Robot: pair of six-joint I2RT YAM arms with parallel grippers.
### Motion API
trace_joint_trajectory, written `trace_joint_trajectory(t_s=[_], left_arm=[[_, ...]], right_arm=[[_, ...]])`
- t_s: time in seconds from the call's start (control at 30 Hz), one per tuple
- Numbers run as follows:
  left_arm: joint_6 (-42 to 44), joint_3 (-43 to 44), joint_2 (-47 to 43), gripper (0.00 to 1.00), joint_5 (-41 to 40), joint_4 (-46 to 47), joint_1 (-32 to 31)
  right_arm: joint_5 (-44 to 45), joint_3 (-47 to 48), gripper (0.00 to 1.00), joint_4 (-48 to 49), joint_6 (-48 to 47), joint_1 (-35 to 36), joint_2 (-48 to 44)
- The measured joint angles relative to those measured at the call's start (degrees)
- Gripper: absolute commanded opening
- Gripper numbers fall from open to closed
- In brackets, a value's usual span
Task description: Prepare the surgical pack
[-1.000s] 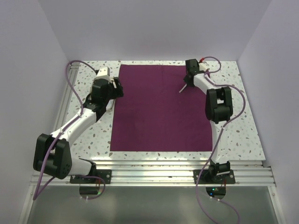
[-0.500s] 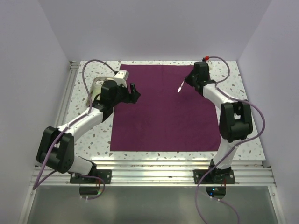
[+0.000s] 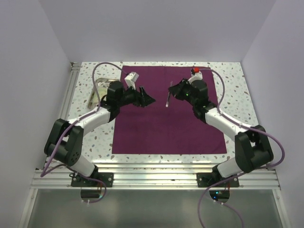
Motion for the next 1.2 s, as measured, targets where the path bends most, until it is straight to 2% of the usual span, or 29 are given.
trace_joint_trajectory(t_s=[0.17, 0.47, 0.83, 0.97, 1.0, 1.03, 1.07, 1.1, 1.2], left_arm=[[-4.7, 1.0, 3.1, 0.72, 5.9, 3.5, -0.5], [-9.0, 2.8, 6.7, 0.71, 10.4, 6.7, -3.6], [-10.7, 5.1, 10.4, 0.47, 11.1, 8.7, -5.8], [-11.3, 5.4, 11.9, 0.28, 11.2, 8.9, -6.0], [-11.5, 5.4, 12.1, 0.14, 11.3, 9.0, -6.1], [-11.5, 5.4, 12.2, 0.07, 11.3, 9.1, -6.1], [-11.5, 5.4, 12.2, 0.0, 11.5, 9.2, -6.2], [-11.3, 5.5, 12.2, 0.0, 12.2, 9.3, -6.3], [-10.8, 5.8, 12.2, 0.0, 11.2, 8.5, -6.7]], right_arm=[[-2.5, -1.7, 0.0, 4.4, -0.4, 0.3, -2.4], [-5.0, -3.8, 0.0, 8.2, -1.4, 1.6, -3.5], [-6.2, -5.2, 0.0, 10.7, -1.0, 2.4, -3.6], [-6.2, -5.2, 0.0, 11.2, -1.0, 3.1, -3.6], [-6.2, -5.3, 0.02, 11.2, -1.0, 3.2, -3.6], [-6.2, -5.3, 0.13, 11.1, -1.0, 3.2, -3.6], [-6.2, -5.3, 0.19, 11.2, -1.0, 3.3, -3.6], [-6.1, -5.3, 0.36, 11.1, -1.1, 3.3, -3.5], [-6.0, -5.4, 0.6, 11.4, -1.0, 3.3, -3.6]])
